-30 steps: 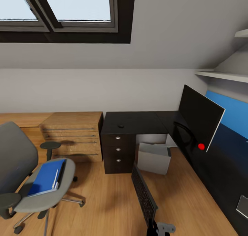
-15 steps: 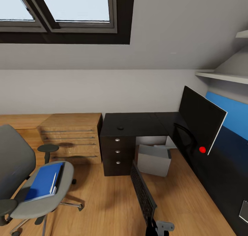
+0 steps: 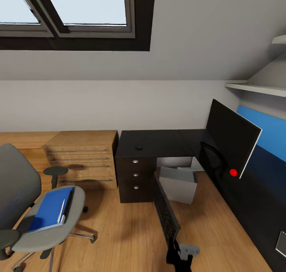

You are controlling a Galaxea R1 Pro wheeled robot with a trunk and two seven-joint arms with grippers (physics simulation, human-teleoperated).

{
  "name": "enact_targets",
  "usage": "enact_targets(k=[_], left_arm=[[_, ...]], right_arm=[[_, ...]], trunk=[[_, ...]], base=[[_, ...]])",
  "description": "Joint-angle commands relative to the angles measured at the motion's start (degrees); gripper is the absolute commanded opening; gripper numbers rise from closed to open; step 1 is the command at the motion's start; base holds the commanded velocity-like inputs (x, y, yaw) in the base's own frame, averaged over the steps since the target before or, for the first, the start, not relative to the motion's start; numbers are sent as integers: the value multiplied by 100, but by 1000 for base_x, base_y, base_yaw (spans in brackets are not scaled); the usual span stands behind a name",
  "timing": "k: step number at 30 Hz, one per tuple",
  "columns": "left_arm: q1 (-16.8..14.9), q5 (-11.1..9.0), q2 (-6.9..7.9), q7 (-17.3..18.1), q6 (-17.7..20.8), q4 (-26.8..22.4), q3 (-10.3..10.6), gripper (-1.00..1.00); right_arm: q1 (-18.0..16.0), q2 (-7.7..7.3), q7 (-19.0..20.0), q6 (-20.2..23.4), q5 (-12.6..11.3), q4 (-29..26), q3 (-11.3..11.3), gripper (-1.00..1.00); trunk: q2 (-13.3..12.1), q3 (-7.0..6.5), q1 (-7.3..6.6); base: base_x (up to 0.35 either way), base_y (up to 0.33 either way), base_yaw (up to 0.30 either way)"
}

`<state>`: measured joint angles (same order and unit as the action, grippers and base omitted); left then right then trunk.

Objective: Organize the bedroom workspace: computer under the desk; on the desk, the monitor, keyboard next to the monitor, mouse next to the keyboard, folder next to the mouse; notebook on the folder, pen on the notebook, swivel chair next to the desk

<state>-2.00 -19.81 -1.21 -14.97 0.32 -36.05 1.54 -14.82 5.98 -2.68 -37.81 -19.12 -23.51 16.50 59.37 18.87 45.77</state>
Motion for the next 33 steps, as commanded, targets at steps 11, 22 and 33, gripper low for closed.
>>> enact_targets(k=[11, 22, 33], left_arm=[[-2, -40, -1, -32, 4, -8, 19, 100], [-2, -40, -3, -32, 4, 57, 22, 100], [-2, -24, -119, -32, -536, 183, 55, 100]], right_arm=[[-4, -13, -39, -85, -99, -1270, 37, -100], [-4, -18, -44, 828, -120, -2684, 37, -100], [-12, -70, -30, 4778, -5522, -4696, -1356, -100]], trunk=[[4, 8, 0], [4, 8, 0], [4, 8, 0]], base=[[0, 0, 0], [0, 0, 0], [0, 0, 0]])
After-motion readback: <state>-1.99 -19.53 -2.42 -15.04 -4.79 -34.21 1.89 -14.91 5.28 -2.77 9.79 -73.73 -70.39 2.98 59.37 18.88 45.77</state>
